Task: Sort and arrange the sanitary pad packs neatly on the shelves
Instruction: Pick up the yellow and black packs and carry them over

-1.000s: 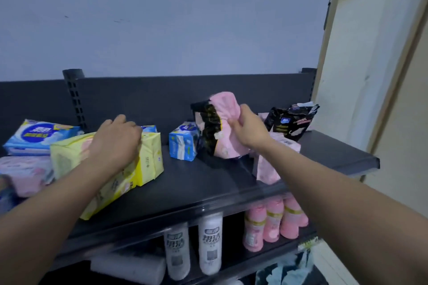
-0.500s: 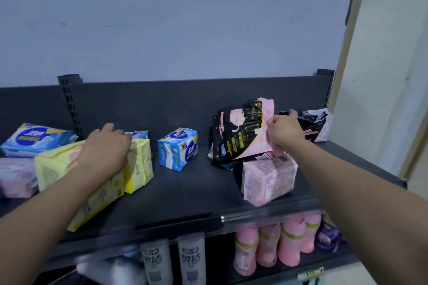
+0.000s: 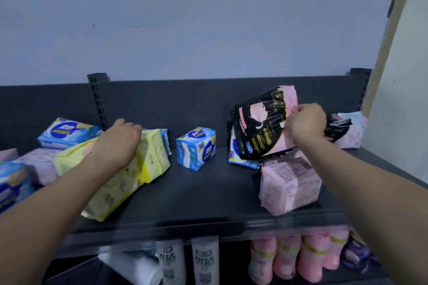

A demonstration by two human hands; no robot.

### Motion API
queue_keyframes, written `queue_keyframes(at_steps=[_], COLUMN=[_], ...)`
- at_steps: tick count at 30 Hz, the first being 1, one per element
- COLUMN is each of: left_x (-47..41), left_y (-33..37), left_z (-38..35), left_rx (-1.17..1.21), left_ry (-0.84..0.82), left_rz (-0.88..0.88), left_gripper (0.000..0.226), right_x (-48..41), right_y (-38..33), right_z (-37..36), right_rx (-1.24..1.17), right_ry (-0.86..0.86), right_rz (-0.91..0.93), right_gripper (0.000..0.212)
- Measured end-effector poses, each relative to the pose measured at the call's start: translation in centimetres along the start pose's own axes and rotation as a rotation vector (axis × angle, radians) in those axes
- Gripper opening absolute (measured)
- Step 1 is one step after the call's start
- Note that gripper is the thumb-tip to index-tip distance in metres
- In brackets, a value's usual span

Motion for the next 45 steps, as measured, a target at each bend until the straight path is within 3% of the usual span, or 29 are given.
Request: queue_keyframes(at_steps=[3,7,11,18,33,45], left_x=[0.6,2.3,4.9,11.0,30.0,50.0], left_y=[-2.5,-6.5,-9.9,-18.1,-33.6,-36.3], left_z=[1.1,2.6,3.9,3.9,4.3,5.0], left_rx=[0.121,0.351,0.590,0.792,0.698,0.407], left_ry=[0.054,0.191,0.281,0.336,0.411,0.342], left_rz=[0.062,0.156,0.227,0.364,0.711,1.123], left_gripper=[0.015,0.014,0.009,0.013,0.012,0.013], right_x=[1.9,4.5,7.7,14.6,30.7,47.5], right_y=[-4.3,-10.7,-16.4,-23.5,-38.7,-46.5], right_z=[1.9,2.1,-0.2,-6.1,-15.5,-19.8], right_rx=[-0.088,-0.148,-0.192,-0.301,-0.505,-0.701], right_ry=[0.160,0.237,0.225,0.085,-0.246,-0.658], right_rz=[0.131,0.334,0.483,0.555,0.745,0.989], right_gripper=[0.025,0.026,0.023,0.023,0.022,0.021])
Point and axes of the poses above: each hand's wrist, its own x-axis away from the middle knuckle, its own z-axis out of the back of the hand, y = z × x, the point moved 8 cm from there along -x, towards the middle knuckle, and after that the axes turned 14 degrees about -y, right-handed, at the moved point
